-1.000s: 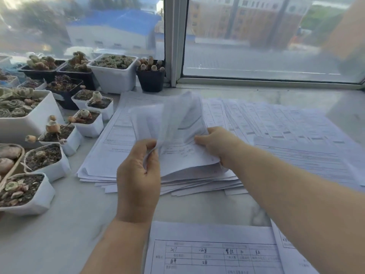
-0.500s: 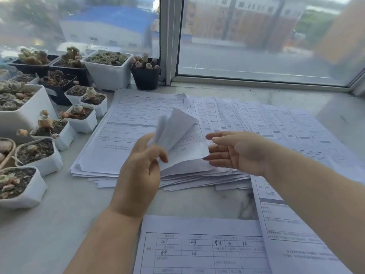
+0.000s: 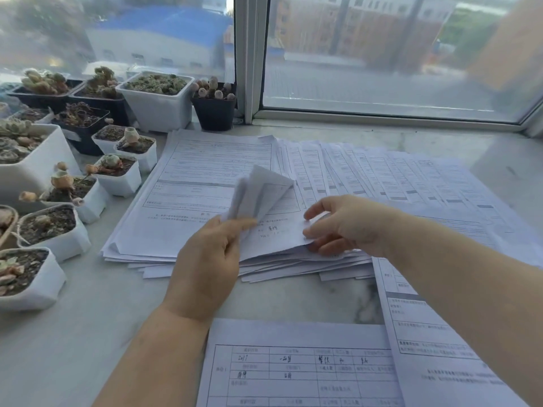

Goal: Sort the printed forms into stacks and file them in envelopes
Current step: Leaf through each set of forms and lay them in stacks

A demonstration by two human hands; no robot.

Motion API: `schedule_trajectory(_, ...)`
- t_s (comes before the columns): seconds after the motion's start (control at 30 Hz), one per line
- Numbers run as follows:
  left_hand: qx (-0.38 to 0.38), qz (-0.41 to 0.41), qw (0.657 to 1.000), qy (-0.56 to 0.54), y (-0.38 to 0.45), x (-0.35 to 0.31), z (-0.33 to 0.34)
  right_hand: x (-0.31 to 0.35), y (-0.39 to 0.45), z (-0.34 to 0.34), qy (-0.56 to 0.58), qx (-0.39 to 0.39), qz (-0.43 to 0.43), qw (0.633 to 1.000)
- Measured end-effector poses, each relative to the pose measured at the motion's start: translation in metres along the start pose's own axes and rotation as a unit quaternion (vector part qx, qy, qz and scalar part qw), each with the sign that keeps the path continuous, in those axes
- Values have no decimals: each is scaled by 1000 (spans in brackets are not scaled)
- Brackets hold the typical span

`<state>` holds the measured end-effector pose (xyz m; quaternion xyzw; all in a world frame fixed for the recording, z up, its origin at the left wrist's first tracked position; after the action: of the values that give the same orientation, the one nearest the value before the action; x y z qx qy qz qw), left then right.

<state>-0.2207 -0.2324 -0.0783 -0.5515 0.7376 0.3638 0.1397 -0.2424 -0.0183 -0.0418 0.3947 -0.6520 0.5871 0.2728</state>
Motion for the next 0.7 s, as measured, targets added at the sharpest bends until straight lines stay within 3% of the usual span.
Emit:
schedule_trajectory(0.13, 44, -51, 998, -3, -1, 3, 2, -1, 8, 6, -1, -33, -19, 999)
schedule_trajectory(0.27, 56, -42, 997, 17, 1, 5, 3, -2, 12, 8, -47, -67, -41, 996)
schedule_trajectory(0.47, 10, -10, 999, 40, 2, 2, 0, 1, 15, 10, -47, -77, -58, 994)
schedule_trajectory(0.7, -58, -42, 997, 27, 3, 4, -5, 5, 8, 0, -44, -43, -9, 998)
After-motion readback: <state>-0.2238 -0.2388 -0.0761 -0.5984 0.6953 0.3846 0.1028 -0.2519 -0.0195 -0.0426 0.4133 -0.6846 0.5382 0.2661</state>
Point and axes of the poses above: each hand's wrist, its own y-axis towards the middle knuckle, its own z-axis out of the palm, x = y × z, the point moved 3 cm from there along y, towards the middle knuckle, and after that the axes turned 12 degrees about y, right-handed, at the moved point
